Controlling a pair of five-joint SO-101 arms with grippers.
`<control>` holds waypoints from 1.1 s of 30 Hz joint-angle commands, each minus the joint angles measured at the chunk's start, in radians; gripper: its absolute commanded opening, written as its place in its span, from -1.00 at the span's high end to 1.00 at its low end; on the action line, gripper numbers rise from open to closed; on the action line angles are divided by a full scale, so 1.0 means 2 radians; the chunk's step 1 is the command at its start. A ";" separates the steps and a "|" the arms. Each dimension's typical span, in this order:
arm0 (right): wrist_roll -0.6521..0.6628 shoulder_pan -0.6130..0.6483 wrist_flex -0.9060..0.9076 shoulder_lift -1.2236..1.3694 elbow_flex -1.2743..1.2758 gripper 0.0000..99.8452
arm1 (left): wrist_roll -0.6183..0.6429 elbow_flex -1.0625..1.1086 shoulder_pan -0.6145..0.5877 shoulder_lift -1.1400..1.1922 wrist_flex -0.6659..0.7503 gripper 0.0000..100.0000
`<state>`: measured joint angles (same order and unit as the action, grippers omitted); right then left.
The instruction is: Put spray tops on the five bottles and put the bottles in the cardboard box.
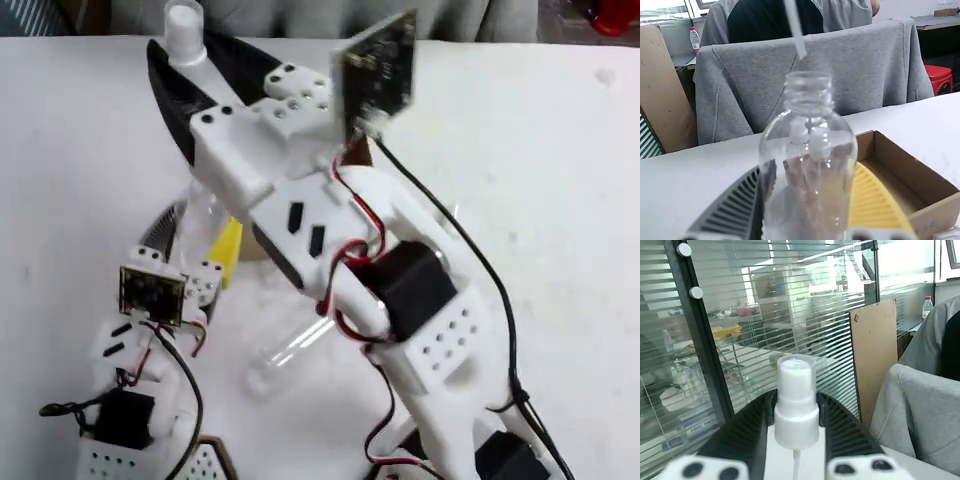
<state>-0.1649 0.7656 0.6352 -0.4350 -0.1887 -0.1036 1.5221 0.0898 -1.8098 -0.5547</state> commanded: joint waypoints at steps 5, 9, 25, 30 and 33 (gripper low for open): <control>0.002 0.001 -0.010 0.002 -0.008 0.97 | 0.002 -0.008 0.000 -0.010 0.031 0.96; 0.022 0.001 -0.007 0.004 -0.008 0.97 | 0.002 -0.008 0.000 -0.010 0.035 0.96; 0.026 0.000 0.096 0.072 -0.101 0.97 | 0.002 -0.021 -0.001 -0.010 0.035 0.96; 0.059 0.002 0.203 0.115 -0.183 0.97 | 0.058 -0.032 -0.034 -0.010 0.035 0.96; 0.061 0.002 0.257 0.148 -0.238 0.97 | 0.099 -0.044 -0.049 -0.010 0.035 0.96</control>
<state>-0.0591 0.7672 1.0633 -0.1680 -0.5355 -0.0130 1.5190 0.0407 -1.8098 -0.5255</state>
